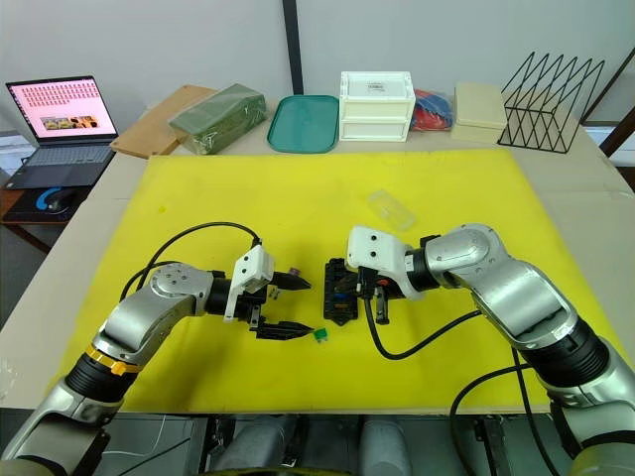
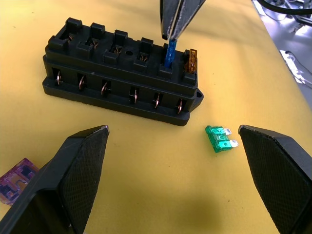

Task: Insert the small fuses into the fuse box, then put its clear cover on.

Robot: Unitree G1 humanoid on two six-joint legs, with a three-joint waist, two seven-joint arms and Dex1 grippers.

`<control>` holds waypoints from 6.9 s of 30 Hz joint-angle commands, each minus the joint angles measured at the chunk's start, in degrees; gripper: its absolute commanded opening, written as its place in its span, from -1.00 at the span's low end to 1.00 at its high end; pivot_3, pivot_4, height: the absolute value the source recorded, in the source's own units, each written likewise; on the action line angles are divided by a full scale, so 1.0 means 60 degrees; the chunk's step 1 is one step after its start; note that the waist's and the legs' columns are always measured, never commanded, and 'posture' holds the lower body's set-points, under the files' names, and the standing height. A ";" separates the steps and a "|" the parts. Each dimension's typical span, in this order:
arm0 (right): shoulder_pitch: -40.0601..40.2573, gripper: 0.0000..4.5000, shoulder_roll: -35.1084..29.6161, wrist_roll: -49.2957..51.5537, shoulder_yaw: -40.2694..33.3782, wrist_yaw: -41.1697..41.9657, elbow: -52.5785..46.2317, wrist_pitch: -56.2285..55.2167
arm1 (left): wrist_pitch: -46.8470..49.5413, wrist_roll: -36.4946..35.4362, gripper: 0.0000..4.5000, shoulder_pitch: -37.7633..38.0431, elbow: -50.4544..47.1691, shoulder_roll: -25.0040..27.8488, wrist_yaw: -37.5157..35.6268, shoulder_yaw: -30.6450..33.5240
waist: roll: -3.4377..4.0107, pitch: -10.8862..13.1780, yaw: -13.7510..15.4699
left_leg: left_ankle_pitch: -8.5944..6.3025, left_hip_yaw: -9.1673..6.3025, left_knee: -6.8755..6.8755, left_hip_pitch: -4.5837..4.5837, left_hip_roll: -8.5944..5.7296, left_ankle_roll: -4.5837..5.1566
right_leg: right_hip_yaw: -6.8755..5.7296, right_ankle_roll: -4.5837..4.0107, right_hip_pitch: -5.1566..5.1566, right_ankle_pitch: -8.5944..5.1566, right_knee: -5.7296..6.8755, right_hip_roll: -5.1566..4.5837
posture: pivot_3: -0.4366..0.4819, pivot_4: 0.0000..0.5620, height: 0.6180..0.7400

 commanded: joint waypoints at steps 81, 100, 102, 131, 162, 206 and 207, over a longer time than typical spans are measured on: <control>0.0005 1.00 -0.0865 0.1482 -0.1784 -0.0262 -0.1648 0.0098 | 0.7048 -0.4222 0.57 -0.0695 0.1835 0.2346 -0.0946 0.2798 | -0.0013 0.0011 -0.0039 | -0.0003 -0.0001 -0.0005 -0.0003 0.0004 0.0004 | 0.0000 0.0000 -0.0007 -0.0001 0.0003 0.0004 | -0.05 -0.47 1.00; -0.0513 1.00 -0.0800 0.1197 -0.1199 -0.0378 -0.1593 0.0223 | 0.7666 -0.3783 0.26 -0.2730 0.5049 0.1130 -0.0003 0.2892 | -0.0018 0.0012 -0.0013 | -0.0003 -0.0001 0.0007 -0.0003 0.0001 0.0003 | 0.0001 0.0000 -0.0006 0.0000 0.0007 0.0004 | -0.05 -0.47 1.00; -0.0542 1.00 -0.0793 0.1178 -0.1165 -0.0367 -0.1584 0.0230 | 0.7390 -0.3613 0.26 -0.3083 0.5532 0.1340 -0.0196 0.2886 | -0.0018 0.0012 -0.0024 | -0.0003 0.0000 0.0006 -0.0003 0.0002 0.0003 | 0.0001 0.0000 -0.0009 0.0000 0.0008 0.0006 | -0.05 -0.47 1.00; -0.0767 1.00 -0.0741 0.1152 -0.1117 -0.0586 -0.1727 0.0524 | 0.5400 -0.0982 0.26 -0.4288 0.8078 0.0345 -0.2593 0.1016 | -0.0020 0.0010 -0.0017 | -0.0002 0.0001 0.0012 -0.0012 -0.0007 0.0003 | 0.0002 0.0002 -0.0015 0.0000 0.0012 0.0003 | -0.05 -0.47 1.00; -0.0806 1.00 -0.0532 0.1420 -0.1185 -0.0818 -0.1729 0.0941 | 0.3761 -0.0802 -0.99 -0.3732 0.7134 0.0399 -0.2842 0.1933 | -0.0021 0.0008 -0.0067 | -0.0002 0.0001 0.0017 -0.0011 -0.0006 0.0003 | 0.0001 0.0002 -0.0017 0.0000 0.0024 0.0003 | -0.05 -0.47 1.00; -0.3179 -0.52 0.1575 0.5311 -0.2309 -0.3362 -0.0313 0.6030 | 0.1255 -0.2717 -1.00 -0.1482 -0.0187 -0.0156 -0.1463 0.2499 | -0.0020 0.0007 -0.0230 | -0.0002 0.0000 0.0010 -0.0018 -0.0001 0.0003 | 0.0003 0.0001 -0.0020 0.0001 0.0016 -0.0003 | -0.05 -0.47 1.00; -0.3167 -0.52 0.1559 0.5303 -0.2285 -0.3357 -0.0319 0.5998 | 0.1250 -0.2726 -1.00 -0.1474 -0.0191 -0.0145 -0.1455 0.2501 | -0.0020 0.0007 -0.0228 | -0.0002 0.0000 0.0010 -0.0018 -0.0001 0.0003 | 0.0003 0.0001 -0.0020 0.0001 0.0016 -0.0003 | -0.05 -0.47 1.00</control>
